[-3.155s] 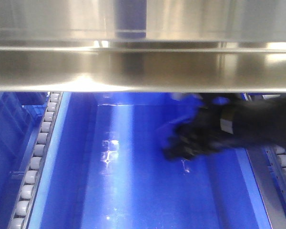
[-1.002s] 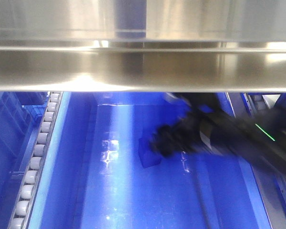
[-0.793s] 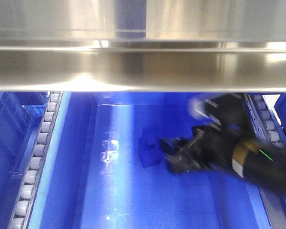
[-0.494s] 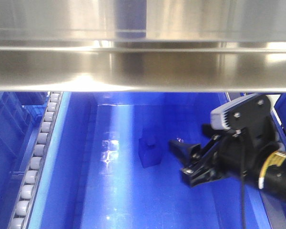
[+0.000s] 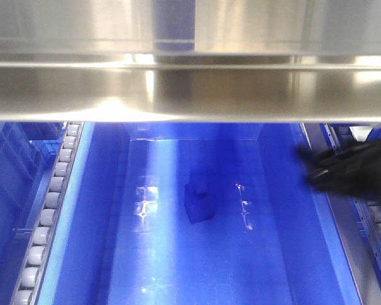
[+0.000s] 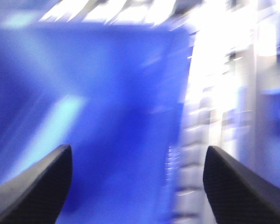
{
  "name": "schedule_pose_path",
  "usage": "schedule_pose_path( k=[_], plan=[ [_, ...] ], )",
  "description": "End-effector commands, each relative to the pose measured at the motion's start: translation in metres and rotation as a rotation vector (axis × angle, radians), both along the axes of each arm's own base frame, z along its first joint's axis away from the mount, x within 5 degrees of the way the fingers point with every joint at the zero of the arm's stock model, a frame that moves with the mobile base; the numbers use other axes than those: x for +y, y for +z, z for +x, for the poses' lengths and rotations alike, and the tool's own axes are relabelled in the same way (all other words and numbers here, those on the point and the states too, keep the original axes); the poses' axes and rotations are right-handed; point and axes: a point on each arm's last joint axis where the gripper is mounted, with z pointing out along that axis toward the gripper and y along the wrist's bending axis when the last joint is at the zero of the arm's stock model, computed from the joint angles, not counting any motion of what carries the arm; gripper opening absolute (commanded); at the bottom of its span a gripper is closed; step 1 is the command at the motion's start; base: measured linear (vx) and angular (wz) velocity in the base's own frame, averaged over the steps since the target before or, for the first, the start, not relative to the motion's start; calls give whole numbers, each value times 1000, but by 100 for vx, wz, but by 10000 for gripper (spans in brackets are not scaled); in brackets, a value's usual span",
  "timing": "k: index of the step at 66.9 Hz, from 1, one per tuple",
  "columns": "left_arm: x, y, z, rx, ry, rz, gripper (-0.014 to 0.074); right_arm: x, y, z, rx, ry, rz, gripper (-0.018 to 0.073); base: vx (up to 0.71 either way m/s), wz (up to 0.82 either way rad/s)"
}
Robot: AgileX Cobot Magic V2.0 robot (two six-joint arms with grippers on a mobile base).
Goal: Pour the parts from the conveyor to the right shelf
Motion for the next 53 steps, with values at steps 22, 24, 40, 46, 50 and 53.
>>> schedule_pose_path(
  k=[22,24,40,46,50,53],
  plan=[
    [0,14,-2,-109,-8,-19,-6,-40,20,-50,-187,-180,19,561,0,0],
    [0,14,-2,-109,-8,-19,-6,-40,17,-55,-193,-180,20,561,0,0],
    [0,14,-2,-109,-8,-19,-6,-50,17,-103,-269,-231,28,561,0,0],
    [0,14,-2,-109,-8,-19,-6,-55,15,-122,-263,-271,36,561,0,0],
    [0,14,-2,-109,-8,-19,-6,-57,15,-134,-279,-287,42,561,0,0],
    [0,14,-2,-109,-8,-19,-6,-59,14,-142,-286,-297,34,561,0,0]
  ],
)
